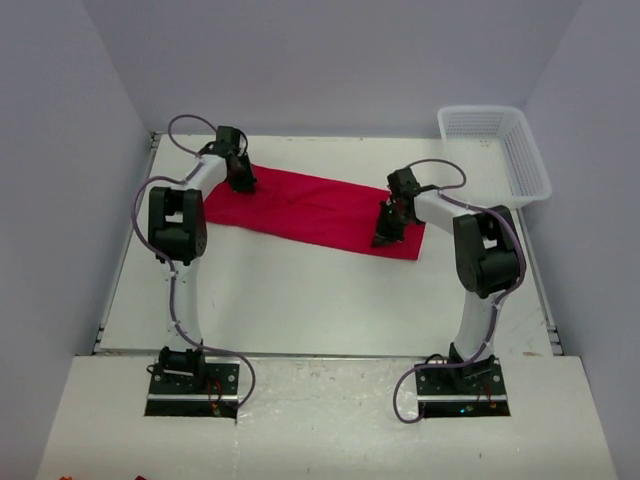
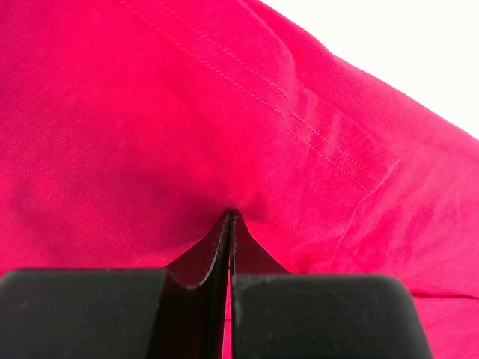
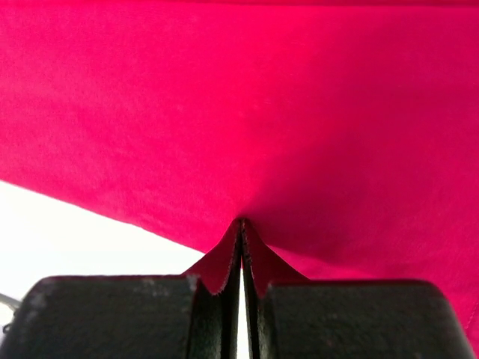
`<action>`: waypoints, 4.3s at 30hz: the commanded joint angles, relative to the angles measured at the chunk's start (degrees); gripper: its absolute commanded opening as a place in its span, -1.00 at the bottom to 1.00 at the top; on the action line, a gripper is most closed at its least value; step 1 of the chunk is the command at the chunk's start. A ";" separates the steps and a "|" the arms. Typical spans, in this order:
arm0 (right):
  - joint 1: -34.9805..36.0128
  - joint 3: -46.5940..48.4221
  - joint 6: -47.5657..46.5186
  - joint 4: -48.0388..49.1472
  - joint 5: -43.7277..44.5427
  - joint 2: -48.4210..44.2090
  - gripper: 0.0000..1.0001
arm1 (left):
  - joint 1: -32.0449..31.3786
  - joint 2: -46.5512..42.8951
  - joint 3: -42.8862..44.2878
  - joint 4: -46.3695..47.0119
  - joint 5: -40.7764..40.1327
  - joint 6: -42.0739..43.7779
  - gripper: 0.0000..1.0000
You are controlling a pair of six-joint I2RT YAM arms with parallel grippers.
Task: Fold and stack the t-shirts
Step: Rotate the tshirt 90 degrees
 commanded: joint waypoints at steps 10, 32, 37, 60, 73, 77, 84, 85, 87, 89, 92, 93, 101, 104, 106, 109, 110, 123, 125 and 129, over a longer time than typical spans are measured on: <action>11.80 -19.93 6.66 5.83 1.29 -7.65 -1.00 | -0.22 10.04 9.64 -1.48 10.54 4.44 -1.00; 34.93 3.17 2.27 -7.42 15.68 -15.90 -0.59 | -1.09 -0.13 12.99 4.50 16.87 7.87 -1.00; 34.05 5.99 0.25 -12.34 20.70 -20.66 0.20 | -1.62 -9.27 11.06 2.48 15.29 6.20 -1.00; 18.14 -15.18 2.44 1.97 13.77 -12.49 -1.00 | -6.46 -2.79 -2.75 1.42 3.07 2.24 -1.00; 20.86 -22.84 8.85 5.93 11.13 -11.52 -1.00 | -7.42 12.32 12.18 2.13 10.45 4.18 -1.00; 27.52 -22.76 11.76 6.02 10.33 -10.21 -1.00 | -9.00 16.11 17.55 1.16 13.09 4.35 -1.00; 32.46 -21.61 15.62 8.04 6.64 -6.69 -1.00 | -11.90 18.40 19.67 0.98 14.23 4.35 -1.00; 32.90 -21.53 15.89 7.78 6.90 -6.68 -1.00 | -12.25 18.05 18.97 0.98 14.15 4.26 -1.00; 33.17 -21.70 16.15 8.04 6.56 -7.03 -1.00 | -12.61 17.70 17.74 1.25 13.97 4.18 -1.00; 33.17 -21.87 16.42 8.22 6.55 -7.30 -1.00 | -13.22 16.74 15.37 1.77 13.36 4.35 -1.00; 33.26 -21.79 16.24 8.13 7.52 -7.83 -1.00 | -13.66 14.80 12.12 2.65 11.61 5.05 -1.00; 33.26 -21.61 15.72 7.96 8.48 -8.00 -1.00 | -13.66 14.02 10.28 2.74 11.16 5.32 -1.00; 33.26 -22.14 13.35 7.69 10.77 -11.51 -1.00 | -13.66 0.49 3.50 4.06 6.33 7.08 -1.00; 33.34 -21.79 11.24 7.78 11.91 -13.45 -1.00 | -13.66 -5.40 3.23 2.31 4.22 7.60 -1.00; 33.34 -21.87 9.66 8.04 13.23 -15.37 -1.00 | -13.66 -10.15 3.15 0.99 3.16 7.95 -1.00; 33.26 -21.26 7.72 7.52 14.99 -19.33 -0.84 | -13.58 -14.64 3.85 0.11 1.93 9.62 -0.81; 33.34 -19.61 7.11 6.73 15.08 -20.30 -0.78 | -13.58 -15.08 4.72 -0.85 0.27 10.15 -0.60; 35.54 -19.49 12.20 -9.18 19.21 -44.54 0.22 | -16.82 -36.77 -23.79 -6.33 -3.96 1.29 -0.57; 35.54 -23.44 13.95 -9.71 20.00 -47.19 0.24 | -17.88 -47.09 -36.15 -3.77 -4.13 -2.30 -0.46; 35.45 -32.75 16.06 -3.66 17.46 -53.26 0.23 | -18.94 -62.26 -50.97 -1.13 -4.32 -7.77 -0.26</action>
